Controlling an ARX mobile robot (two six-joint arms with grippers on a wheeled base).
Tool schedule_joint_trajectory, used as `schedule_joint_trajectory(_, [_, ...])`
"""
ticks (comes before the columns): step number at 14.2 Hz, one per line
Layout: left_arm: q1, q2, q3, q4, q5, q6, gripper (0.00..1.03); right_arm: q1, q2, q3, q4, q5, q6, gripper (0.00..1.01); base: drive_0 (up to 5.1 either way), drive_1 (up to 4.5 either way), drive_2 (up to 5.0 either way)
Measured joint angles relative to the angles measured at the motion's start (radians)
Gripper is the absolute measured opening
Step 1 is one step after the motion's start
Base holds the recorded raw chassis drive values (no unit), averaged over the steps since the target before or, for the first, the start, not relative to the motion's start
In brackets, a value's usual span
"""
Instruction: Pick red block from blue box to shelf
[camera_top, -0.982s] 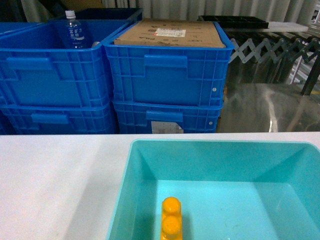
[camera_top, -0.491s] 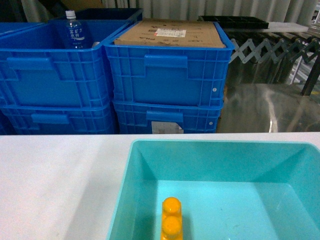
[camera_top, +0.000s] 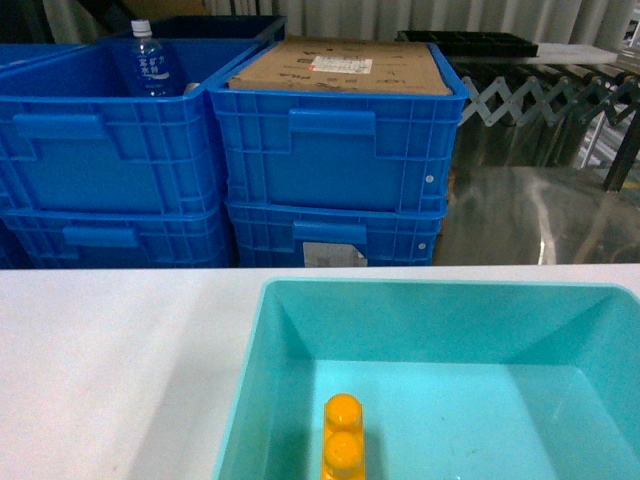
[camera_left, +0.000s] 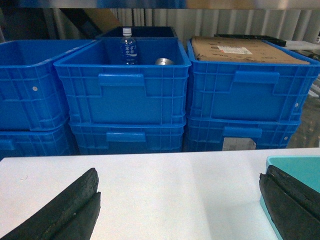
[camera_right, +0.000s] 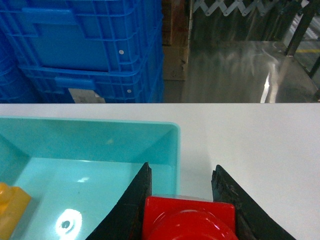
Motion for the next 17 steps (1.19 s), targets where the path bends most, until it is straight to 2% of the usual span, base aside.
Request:
schedule_joint_trajectory(3, [0.0,0.0,0.0,0.0,0.0,0.0,0.98,0.006,-0.009,-0.006,-0.003,0.003,-0.01,0.29,0.0,0.0,0.0])
schedule_joint_trajectory(10, [0.0,0.0,0.0,0.0,0.0,0.0,0.98,0.006,-0.022,-0.006,0.019,0.003,-0.01,0.29,0.0,-0.24,0.2])
schedule_joint_trajectory(17, [0.0,0.0,0.0,0.0,0.0,0.0,0.98,0.006,-0.022,-0.006,0.021,0.003,-0.01,0.29,-0.1,-4.2,3.9])
